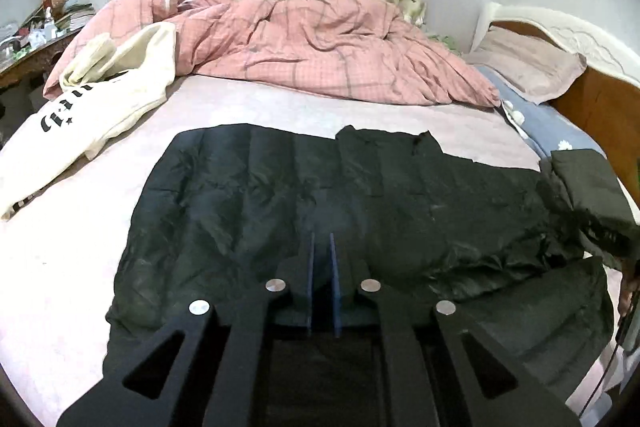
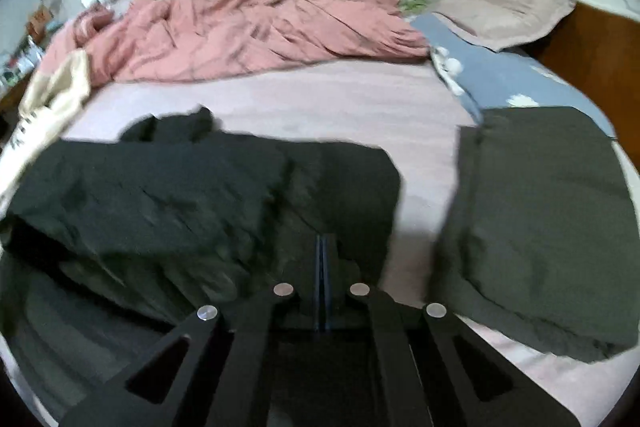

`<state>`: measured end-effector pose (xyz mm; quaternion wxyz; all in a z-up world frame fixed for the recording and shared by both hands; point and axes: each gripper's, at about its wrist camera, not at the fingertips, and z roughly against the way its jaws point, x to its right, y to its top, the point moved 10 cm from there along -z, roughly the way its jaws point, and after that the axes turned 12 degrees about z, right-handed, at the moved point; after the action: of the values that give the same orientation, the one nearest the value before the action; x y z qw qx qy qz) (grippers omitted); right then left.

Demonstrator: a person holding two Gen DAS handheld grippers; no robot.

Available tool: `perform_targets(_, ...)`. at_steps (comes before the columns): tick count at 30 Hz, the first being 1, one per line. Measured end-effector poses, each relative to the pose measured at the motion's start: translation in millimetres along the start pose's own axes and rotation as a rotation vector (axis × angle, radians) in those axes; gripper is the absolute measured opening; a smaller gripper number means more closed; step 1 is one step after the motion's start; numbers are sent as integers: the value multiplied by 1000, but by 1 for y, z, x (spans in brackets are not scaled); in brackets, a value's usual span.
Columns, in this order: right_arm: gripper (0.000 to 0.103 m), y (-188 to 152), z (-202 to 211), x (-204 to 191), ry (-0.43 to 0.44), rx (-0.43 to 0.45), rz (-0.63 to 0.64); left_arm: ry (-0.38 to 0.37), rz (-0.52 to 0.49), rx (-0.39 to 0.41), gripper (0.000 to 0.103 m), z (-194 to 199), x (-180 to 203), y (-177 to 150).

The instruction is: Fold large clothes

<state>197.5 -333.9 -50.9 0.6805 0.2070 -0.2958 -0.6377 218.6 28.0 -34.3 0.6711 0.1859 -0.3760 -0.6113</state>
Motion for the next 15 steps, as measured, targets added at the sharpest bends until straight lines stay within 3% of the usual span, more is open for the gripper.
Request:
perform_targets(4, 3, -3, 0, -12, 105, 21, -13, -14, 1, -8, 6, -3, -6, -2)
perform_targets(5, 11, 0, -1, -18, 125, 24, -20, 7, -11, -2, 7, -4, -8, -1)
perform_targets(7, 39, 10, -4, -29, 153, 48, -31, 40, -21, 7, 9, -9, -12, -1)
perform_targets(8, 70, 15, -7, -34, 156, 57, -36, 55, -23, 7, 11, -10, -16, -2)
perform_targets(9, 86, 20, -13, -39, 155, 54, -43, 79, -24, 2, 12, -15, -22, -3)
perform_targets(11, 83, 22, -26, -49, 170, 18, -52, 106, -23, -11, 13, -24, -30, -7)
perform_targets(13, 66, 20, -40, -58, 176, -34, -40, 119, -20, -20, 12, -32, -36, -11)
perform_targets(15, 34, 16, -51, -65, 182, -58, -27, 115, -14, -52, 13, -40, -39, -18)
